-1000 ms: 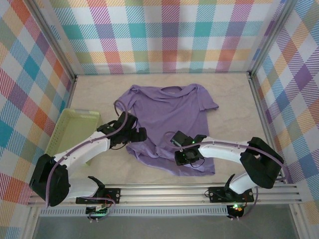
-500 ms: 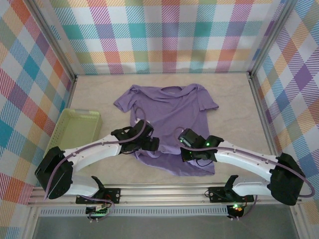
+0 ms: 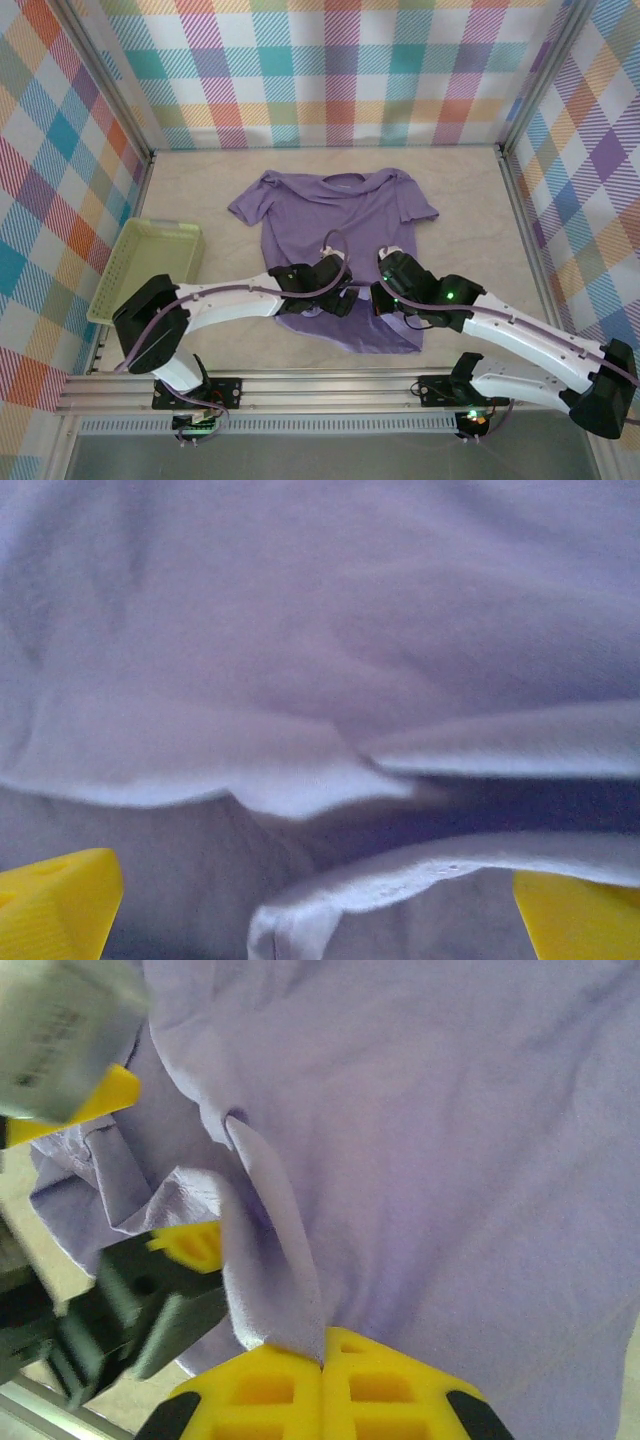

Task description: Fold the inside-out t-shirt

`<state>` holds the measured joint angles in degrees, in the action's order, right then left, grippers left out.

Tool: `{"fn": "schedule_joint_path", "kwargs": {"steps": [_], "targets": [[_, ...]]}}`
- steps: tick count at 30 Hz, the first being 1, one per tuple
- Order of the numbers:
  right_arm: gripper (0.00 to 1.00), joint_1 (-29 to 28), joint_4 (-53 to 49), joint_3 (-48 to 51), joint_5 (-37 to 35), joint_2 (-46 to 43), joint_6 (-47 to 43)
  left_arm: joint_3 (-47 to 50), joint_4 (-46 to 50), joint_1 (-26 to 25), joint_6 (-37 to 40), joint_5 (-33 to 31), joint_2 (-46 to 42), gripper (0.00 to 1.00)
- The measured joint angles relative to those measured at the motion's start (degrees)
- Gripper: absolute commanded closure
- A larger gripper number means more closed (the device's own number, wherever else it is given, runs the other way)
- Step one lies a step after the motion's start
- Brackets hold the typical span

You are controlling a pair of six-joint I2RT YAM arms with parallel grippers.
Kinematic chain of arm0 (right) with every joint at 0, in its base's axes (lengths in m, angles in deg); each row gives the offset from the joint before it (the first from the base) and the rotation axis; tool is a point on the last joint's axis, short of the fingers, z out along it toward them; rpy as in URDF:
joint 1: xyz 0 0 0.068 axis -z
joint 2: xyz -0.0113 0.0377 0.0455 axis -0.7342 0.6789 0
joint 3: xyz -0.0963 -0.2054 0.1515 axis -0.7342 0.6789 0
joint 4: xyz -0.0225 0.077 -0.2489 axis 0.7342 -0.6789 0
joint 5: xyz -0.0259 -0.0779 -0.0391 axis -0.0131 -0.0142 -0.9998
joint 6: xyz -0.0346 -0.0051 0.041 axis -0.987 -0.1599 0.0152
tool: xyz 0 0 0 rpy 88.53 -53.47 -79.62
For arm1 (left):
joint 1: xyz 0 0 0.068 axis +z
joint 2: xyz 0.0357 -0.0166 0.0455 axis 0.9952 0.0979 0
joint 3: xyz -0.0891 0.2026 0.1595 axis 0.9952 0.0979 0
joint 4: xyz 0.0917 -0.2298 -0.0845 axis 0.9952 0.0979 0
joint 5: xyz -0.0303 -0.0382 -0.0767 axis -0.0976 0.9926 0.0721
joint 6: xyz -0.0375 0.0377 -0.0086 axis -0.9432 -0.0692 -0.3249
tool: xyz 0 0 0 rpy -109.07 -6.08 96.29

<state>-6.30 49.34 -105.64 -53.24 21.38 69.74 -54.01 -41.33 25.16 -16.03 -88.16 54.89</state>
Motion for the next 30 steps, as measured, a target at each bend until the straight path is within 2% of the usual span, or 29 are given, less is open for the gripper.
{"fn": "schedule_joint_path", "kwargs": {"steps": [2, 5, 8, 12, 13, 16, 19, 24, 28, 30], "targets": [[1.0, 0.3, 0.0, 0.0, 0.0, -0.9, 0.0, -1.4, -0.3, 0.0, 0.2, -0.7, 2.2, 0.09], [1.0, 0.9, 0.0, 0.0, 0.0, -2.0, 0.0, -3.2, -0.6, 0.0, 0.8, -1.6, 4.6, 0.28], [1.0, 1.5, 0.3, 0.5, 0.0, -2.7, 0.1, -4.6, -0.6, 0.0, 0.9, -2.9, 5.6, 0.63], [1.0, 2.2, 0.7, 2.5, -0.7, -3.6, 0.6, -7.4, -0.1, 0.1, 1.3, -3.5, 5.9, 0.96], [0.97, 2.2, 0.9, 3.3, -0.9, -3.9, 0.7, -8.2, 0.0, 0.1, 1.5, -3.5, 5.9, 1.0], [0.76, 2.3, 2.7, 5.9, -1.6, -5.1, 1.6, -9.6, 0.0, 0.3, 1.9, -3.0, 5.8, 1.0], [0.64, 1.3, 6.8, 10.0, -1.9, -7.1, 1.5, -9.7, 0.3, 1.3, 1.9, -1.1, 5.1, 1.0], [0.56, -9.6, 15.7, 15.5, -4.0, -6.8, 0.1, -11.4, 3.1, 3.6, 2.2, 0.7, 3.0, 1.0], [0.54, -17.8, 24.5, 16.7, -5.1, 0.4, -1.2, -12.7, 4.0, 4.9, 2.8, 1.9, 0.7, 1.0], [0.55, -19.6, 28.6, 16.8, -5.3, 4.6, -1.7, -13.4, 4.6, 5.2, 3.0, 2.5, -0.2, 1.0]]}}
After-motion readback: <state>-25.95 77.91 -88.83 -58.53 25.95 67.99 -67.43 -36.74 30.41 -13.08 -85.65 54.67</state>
